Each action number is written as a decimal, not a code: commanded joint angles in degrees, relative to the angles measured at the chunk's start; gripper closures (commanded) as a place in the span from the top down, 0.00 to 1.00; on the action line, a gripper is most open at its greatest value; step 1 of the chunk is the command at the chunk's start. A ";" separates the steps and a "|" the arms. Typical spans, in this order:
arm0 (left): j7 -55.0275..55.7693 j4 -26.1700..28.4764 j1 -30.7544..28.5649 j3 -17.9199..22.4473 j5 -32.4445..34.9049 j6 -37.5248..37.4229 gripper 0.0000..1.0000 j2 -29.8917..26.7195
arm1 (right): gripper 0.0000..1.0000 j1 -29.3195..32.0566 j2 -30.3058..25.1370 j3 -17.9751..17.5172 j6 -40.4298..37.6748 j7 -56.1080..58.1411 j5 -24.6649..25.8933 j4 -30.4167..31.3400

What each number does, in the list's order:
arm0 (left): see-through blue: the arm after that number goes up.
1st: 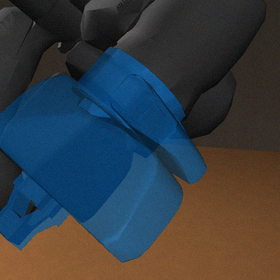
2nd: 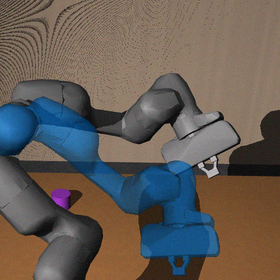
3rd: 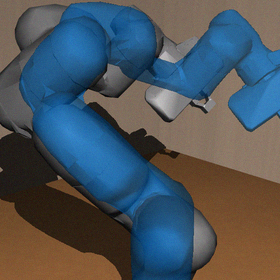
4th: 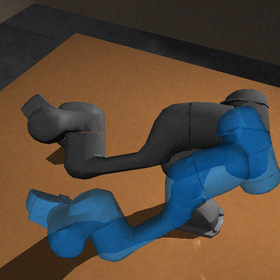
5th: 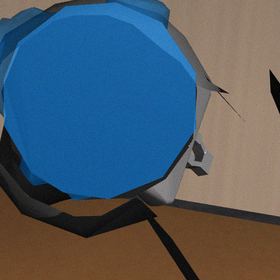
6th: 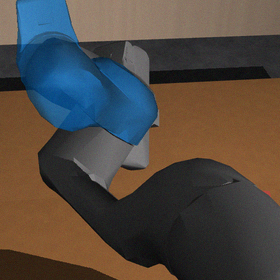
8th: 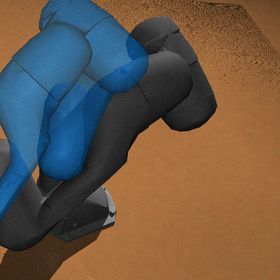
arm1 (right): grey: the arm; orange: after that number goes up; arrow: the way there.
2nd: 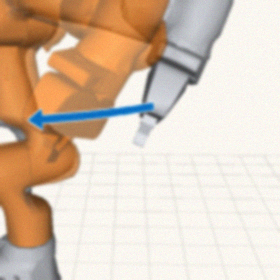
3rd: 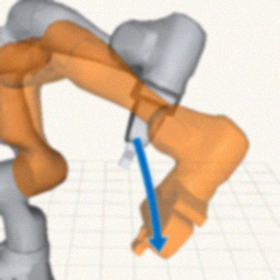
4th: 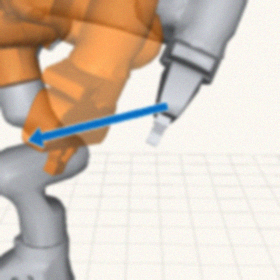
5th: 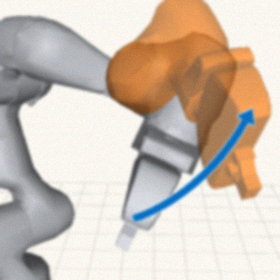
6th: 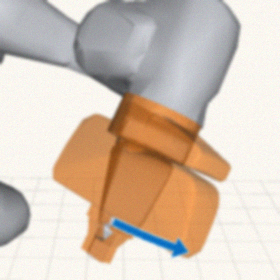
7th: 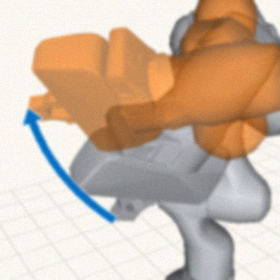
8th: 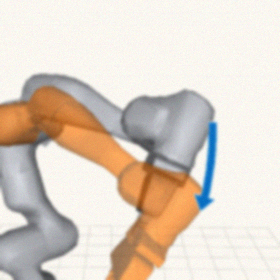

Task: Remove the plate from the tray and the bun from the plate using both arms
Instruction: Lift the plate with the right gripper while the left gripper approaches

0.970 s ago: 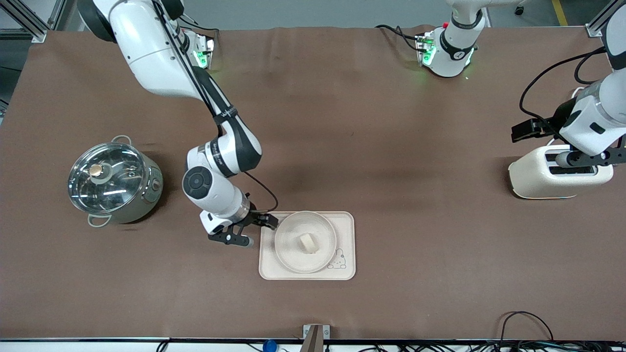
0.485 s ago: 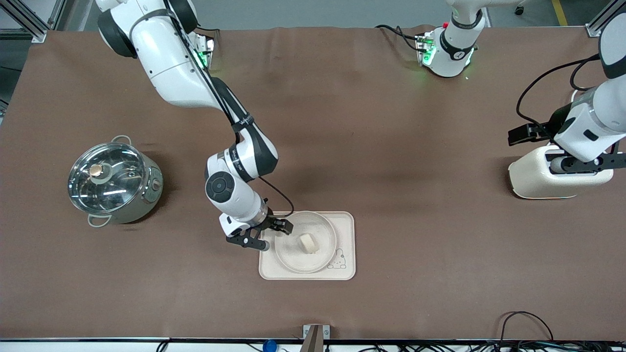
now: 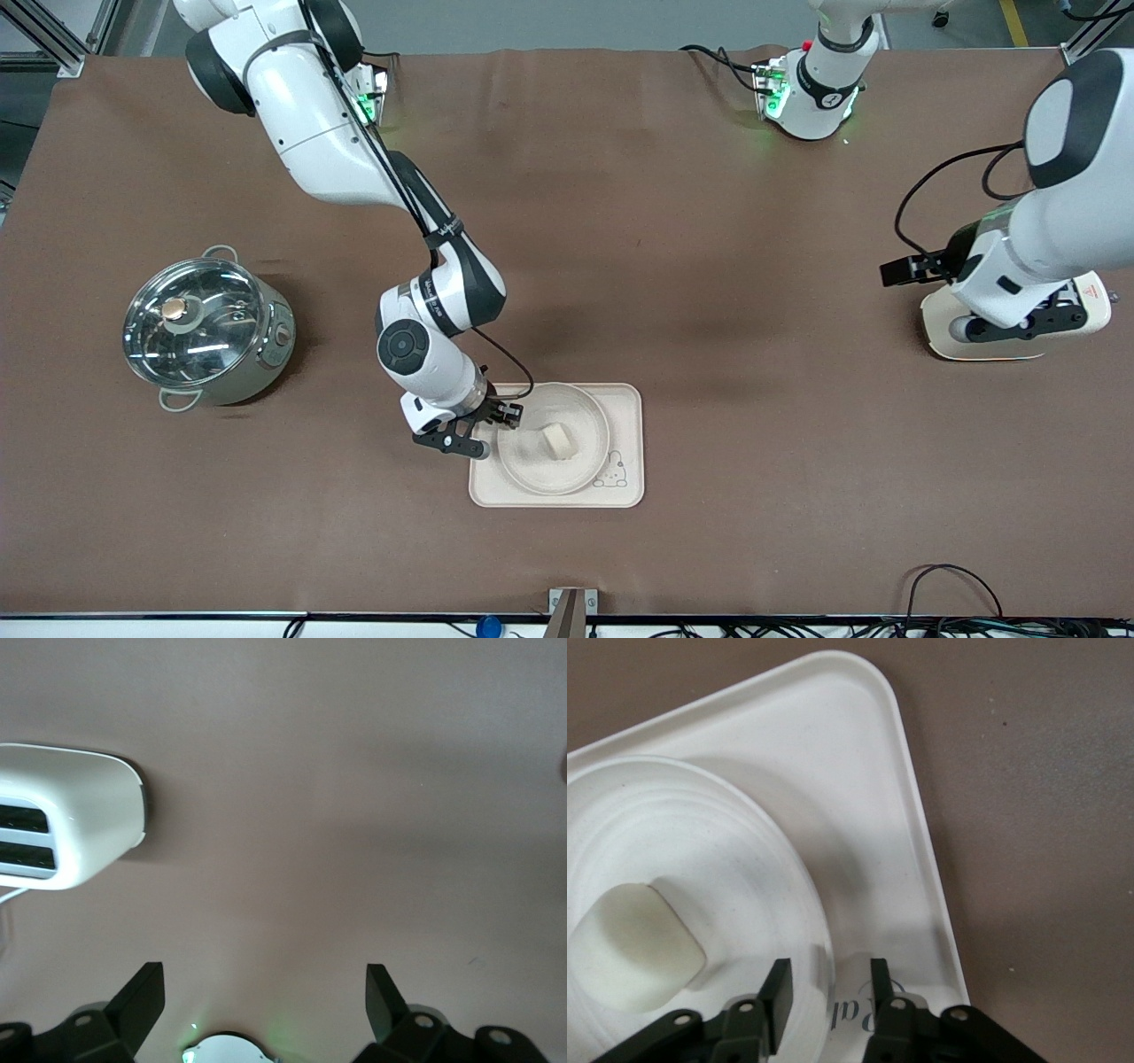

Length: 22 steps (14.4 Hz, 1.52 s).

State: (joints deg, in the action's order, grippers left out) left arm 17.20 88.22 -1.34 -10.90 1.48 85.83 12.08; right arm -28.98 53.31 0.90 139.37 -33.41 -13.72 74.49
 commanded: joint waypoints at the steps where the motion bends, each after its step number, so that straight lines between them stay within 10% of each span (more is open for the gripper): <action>1: 3.35 0.28 0.28 -1.40 0.10 -0.13 1.00 0.14 | 0.05 -0.29 1.09 0.16 1.51 -0.95 -0.87 -1.45; 14: 14.33 -3.32 7.30 -1.41 0.62 -0.48 1.00 -0.04 | 0.01 0.15 -2.41 -0.02 -0.06 -0.16 -1.13 0.21; 22: 26.55 -3.32 14.16 -1.58 0.36 0.48 1.00 1.18 | 0.00 3.14 -27.61 -6.87 -1.14 1.42 -1.31 28.55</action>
State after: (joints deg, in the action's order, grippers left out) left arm 39.77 85.36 10.45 -12.42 1.48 85.84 12.40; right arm -27.45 37.44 -3.03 135.40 -33.39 -13.84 86.86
